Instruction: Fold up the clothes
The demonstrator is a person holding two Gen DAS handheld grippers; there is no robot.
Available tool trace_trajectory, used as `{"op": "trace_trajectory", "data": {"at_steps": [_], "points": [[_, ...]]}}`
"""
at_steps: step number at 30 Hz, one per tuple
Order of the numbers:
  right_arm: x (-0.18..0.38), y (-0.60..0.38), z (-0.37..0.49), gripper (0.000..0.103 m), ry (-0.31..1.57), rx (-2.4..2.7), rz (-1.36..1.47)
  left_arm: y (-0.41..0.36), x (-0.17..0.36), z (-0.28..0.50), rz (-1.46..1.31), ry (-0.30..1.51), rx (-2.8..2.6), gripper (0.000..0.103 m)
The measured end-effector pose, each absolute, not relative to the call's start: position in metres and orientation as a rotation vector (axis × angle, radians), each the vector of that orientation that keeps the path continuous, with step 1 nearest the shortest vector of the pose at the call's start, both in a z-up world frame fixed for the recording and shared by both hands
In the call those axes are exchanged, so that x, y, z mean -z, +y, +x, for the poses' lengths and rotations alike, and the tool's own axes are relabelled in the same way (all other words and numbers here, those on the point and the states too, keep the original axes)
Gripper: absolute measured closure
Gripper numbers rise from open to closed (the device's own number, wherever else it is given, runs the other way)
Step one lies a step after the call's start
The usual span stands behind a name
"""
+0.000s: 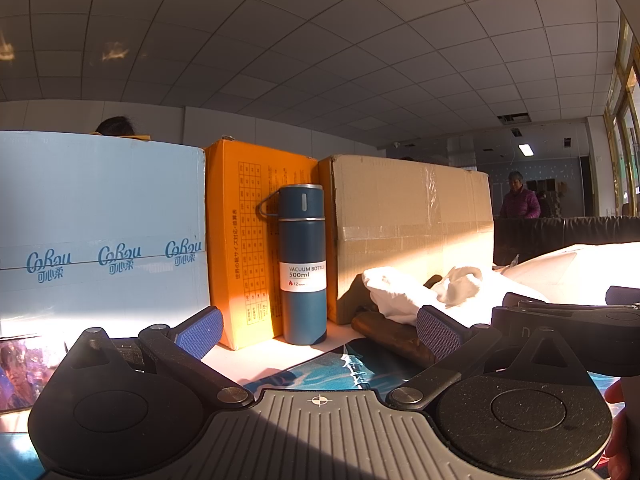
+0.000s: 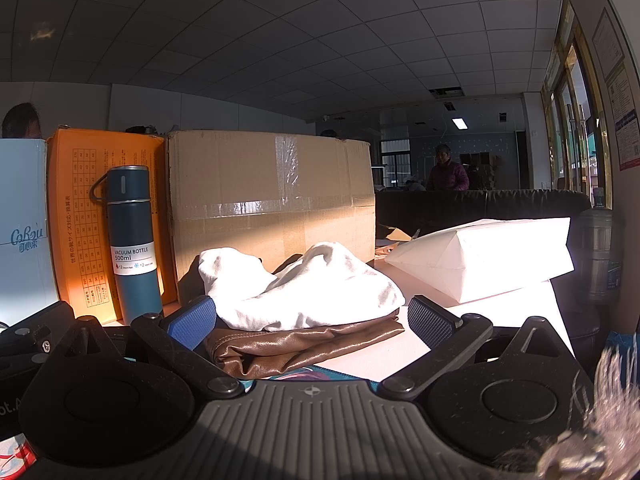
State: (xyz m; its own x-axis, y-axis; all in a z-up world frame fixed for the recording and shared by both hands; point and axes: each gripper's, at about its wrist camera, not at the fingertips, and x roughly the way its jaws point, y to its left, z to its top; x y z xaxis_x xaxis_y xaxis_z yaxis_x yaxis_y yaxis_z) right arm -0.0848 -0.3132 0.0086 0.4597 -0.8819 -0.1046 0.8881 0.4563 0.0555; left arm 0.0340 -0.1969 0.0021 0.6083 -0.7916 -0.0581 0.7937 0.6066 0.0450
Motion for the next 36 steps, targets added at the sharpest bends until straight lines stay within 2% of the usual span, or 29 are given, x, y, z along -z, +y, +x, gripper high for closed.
{"op": "trace_trajectory", "data": {"at_steps": [36], "points": [[-0.0084,-0.3123,-0.0841,0.0,0.069,1.09,0.107,-0.1972,-0.0033,0.033,0.069,0.026,0.91,0.0]]}}
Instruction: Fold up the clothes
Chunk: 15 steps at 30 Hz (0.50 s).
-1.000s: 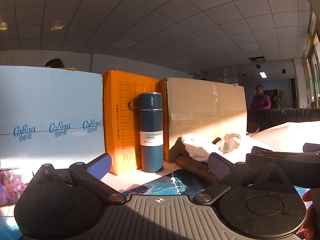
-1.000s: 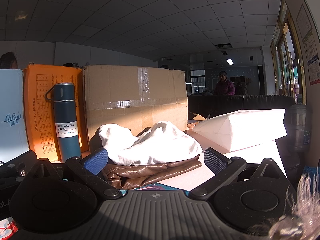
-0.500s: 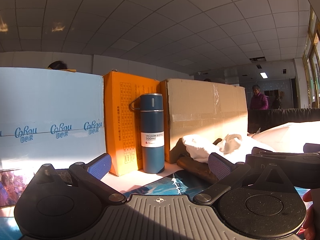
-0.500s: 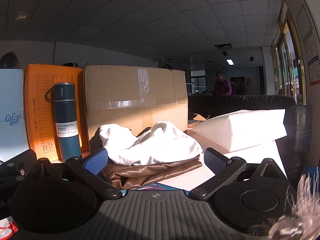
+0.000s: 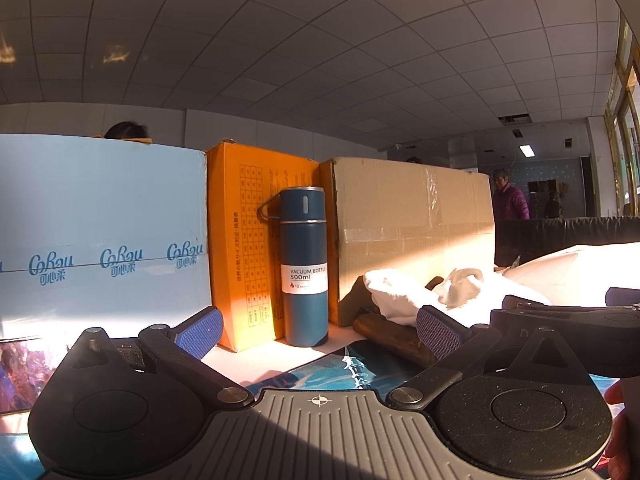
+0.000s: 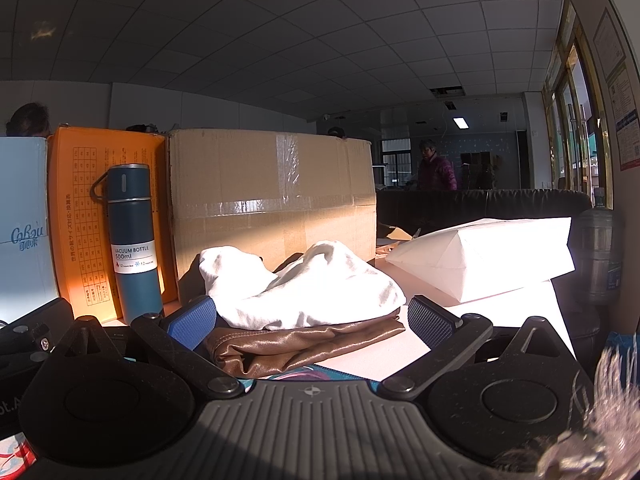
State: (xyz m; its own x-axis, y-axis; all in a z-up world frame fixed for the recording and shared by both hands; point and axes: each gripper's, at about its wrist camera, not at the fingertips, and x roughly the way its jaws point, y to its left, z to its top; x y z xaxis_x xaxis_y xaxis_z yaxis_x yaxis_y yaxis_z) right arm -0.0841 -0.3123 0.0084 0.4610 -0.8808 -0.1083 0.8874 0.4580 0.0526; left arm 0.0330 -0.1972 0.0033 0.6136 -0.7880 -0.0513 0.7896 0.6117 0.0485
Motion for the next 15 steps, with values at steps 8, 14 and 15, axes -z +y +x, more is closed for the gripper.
{"op": "trace_trajectory", "data": {"at_steps": [8,14,15], "points": [[-0.0087,-0.3121,-0.0841,0.0,0.071,1.089,0.107,-0.1963,-0.0032,0.0328,0.069,0.025,0.905,0.0],[-0.0087,-0.3129,-0.0834,0.0,0.071,1.088,0.106,-0.196,-0.0033,0.0331,0.069,0.025,0.904,0.0],[-0.0087,-0.3131,-0.0832,0.0,0.071,1.087,0.105,-0.1959,-0.0033,0.0331,0.068,0.025,0.904,0.0]]}}
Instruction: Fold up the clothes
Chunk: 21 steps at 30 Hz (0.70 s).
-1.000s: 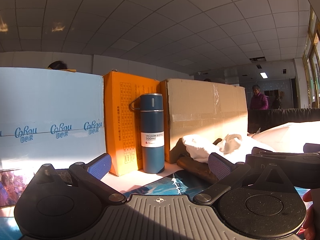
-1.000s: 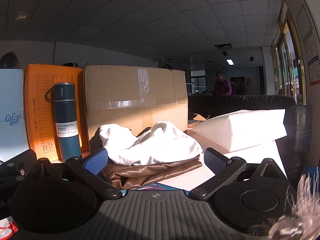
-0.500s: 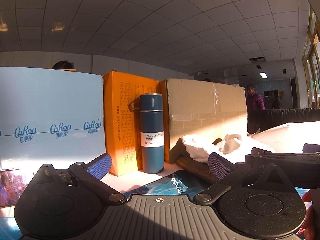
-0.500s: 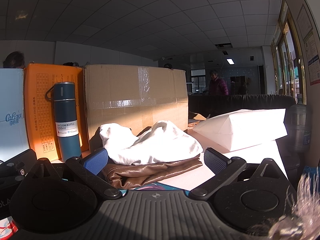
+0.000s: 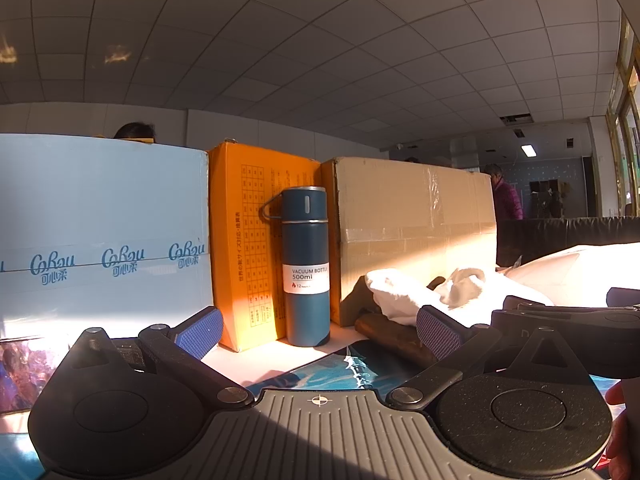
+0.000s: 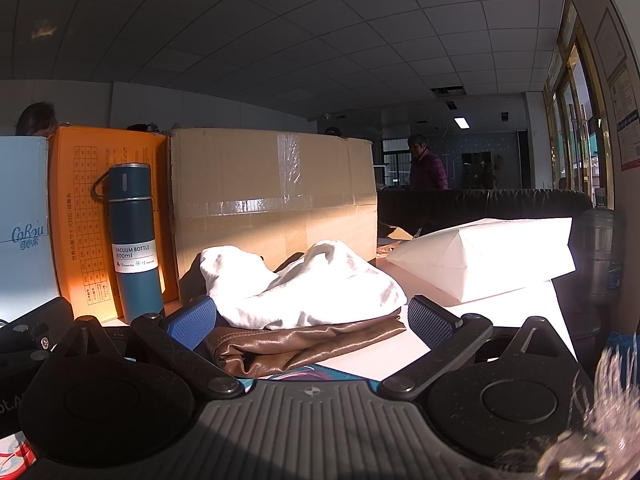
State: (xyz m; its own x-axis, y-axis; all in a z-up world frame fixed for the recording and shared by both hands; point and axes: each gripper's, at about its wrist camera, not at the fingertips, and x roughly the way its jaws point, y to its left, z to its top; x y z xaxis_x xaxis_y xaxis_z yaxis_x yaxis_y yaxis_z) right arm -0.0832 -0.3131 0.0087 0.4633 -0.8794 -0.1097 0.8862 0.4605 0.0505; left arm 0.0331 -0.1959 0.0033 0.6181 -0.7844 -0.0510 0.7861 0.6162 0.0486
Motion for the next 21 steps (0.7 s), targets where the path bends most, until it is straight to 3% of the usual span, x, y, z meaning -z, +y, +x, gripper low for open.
{"op": "trace_trajectory", "data": {"at_steps": [21], "points": [[-0.0084,-0.3136,-0.0833,0.0,0.069,1.087,0.105,-0.1976,-0.0034,0.0328,0.068,0.024,0.904,0.0]]}}
